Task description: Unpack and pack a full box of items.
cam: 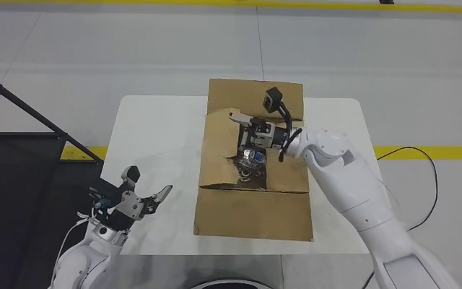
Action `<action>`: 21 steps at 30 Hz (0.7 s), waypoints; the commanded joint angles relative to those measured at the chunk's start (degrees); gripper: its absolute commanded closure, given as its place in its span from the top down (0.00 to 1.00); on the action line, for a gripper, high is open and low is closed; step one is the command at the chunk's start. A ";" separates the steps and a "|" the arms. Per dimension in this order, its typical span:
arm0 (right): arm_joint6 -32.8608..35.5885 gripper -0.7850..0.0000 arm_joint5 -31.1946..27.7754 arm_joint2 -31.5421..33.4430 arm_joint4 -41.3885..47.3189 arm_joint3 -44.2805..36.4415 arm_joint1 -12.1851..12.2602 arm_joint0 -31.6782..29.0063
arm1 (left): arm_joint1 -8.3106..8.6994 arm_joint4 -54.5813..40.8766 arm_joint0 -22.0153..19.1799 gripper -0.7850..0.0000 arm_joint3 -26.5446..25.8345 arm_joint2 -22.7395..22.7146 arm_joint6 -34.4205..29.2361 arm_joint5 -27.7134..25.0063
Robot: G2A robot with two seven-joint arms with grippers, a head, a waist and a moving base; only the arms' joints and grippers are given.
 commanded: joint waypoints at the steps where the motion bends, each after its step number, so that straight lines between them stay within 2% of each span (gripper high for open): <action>1: -1.43 1.00 -0.85 -0.61 -0.17 -0.65 -0.47 0.37 | -0.01 -0.06 0.38 1.00 -0.07 -0.39 0.26 -0.11; 10: -7.41 1.00 -3.45 -7.35 -2.70 -2.33 -4.05 3.36 | -0.22 -2.76 3.08 1.00 1.54 -3.88 3.57 0.53; 18: -13.41 1.00 -8.38 -14.42 -6.42 3.20 -8.57 6.68 | -0.50 -7.28 6.08 1.00 2.81 -8.20 7.23 -0.07; 21: -14.09 1.00 -7.92 -16.67 -7.86 5.49 -10.12 7.53 | -0.62 -8.62 6.99 1.00 3.22 -9.29 8.10 -0.60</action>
